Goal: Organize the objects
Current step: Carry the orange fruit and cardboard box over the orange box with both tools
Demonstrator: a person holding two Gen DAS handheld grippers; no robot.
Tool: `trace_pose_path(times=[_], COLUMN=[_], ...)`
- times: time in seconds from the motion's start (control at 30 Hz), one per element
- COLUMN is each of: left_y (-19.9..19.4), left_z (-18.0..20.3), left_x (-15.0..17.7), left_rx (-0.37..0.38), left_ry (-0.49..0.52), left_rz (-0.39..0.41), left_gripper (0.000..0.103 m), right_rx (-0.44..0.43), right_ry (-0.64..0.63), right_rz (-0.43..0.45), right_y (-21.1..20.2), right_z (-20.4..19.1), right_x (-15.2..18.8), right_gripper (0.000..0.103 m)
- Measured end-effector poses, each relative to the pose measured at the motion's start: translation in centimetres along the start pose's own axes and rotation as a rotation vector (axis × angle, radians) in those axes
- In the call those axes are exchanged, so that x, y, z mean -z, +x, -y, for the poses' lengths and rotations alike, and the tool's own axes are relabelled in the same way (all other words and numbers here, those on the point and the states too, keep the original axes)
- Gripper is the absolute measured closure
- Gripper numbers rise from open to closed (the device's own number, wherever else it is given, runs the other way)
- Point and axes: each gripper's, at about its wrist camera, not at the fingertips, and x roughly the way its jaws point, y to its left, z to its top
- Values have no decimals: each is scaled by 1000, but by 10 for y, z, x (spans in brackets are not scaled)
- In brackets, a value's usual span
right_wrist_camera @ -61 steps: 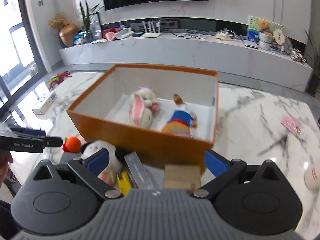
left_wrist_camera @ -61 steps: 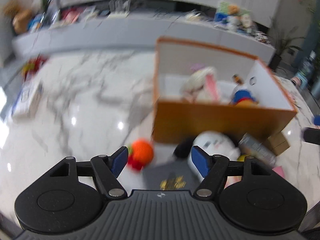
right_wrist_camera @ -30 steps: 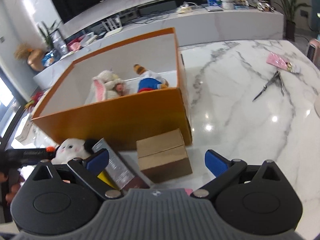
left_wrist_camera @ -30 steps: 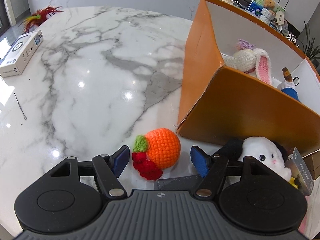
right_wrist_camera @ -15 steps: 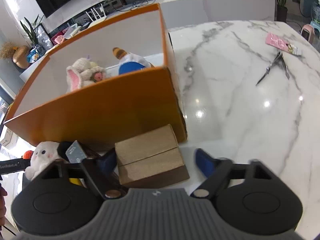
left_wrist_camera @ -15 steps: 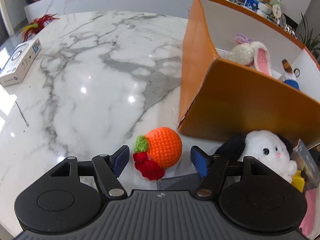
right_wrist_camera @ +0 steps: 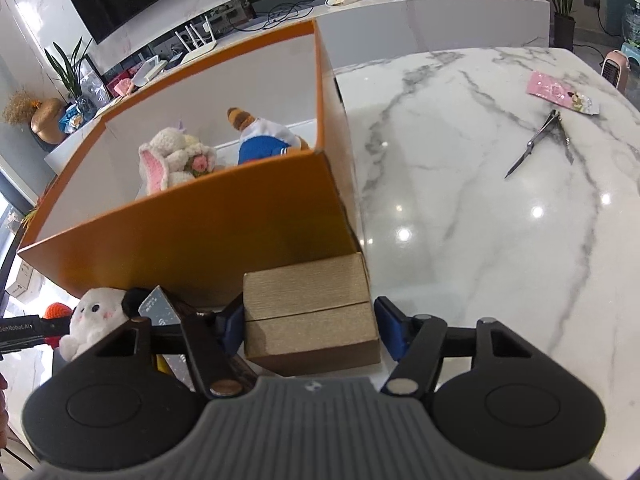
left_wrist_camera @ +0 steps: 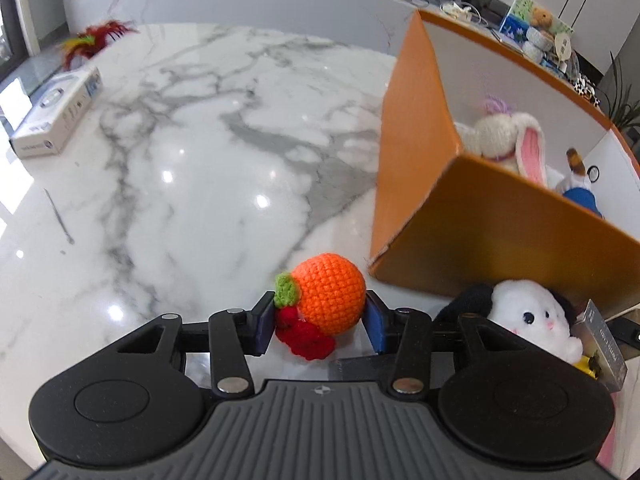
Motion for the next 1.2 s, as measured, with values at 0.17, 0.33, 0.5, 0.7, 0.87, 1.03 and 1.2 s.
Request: trace_pose_path(times=[0.17, 0.33, 0.5, 0.7, 0.87, 1.03, 1.2], left_y=[-17, -39, -64, -91, -103, -113, -120], left_z=[0, 1, 2, 11, 24, 36, 45], left_x=[-2, -1, 0, 0, 2, 5, 10], left_rx=[16, 18, 40, 74, 96, 109, 119], left_ry=[4, 9, 15, 26, 50, 77, 93], left_rz=[39, 91, 147, 208, 234, 253, 264], left_gripper=[51, 51, 51, 51, 51, 51, 51], right_rx=[-9, -22, -52, -97, -121, -137, -145], right_ry=[10, 6, 3, 0, -29, -61, -77], right_rz=[17, 52, 98, 149, 169, 174, 180], right_y=[-16, -42, -70, -100, -115, -124, -130], right_z=[6, 11, 15, 11, 0, -12, -18], right_x=[0, 0, 0, -2, -3, -1, 0], right_gripper=[36, 36, 36, 36, 36, 36, 36])
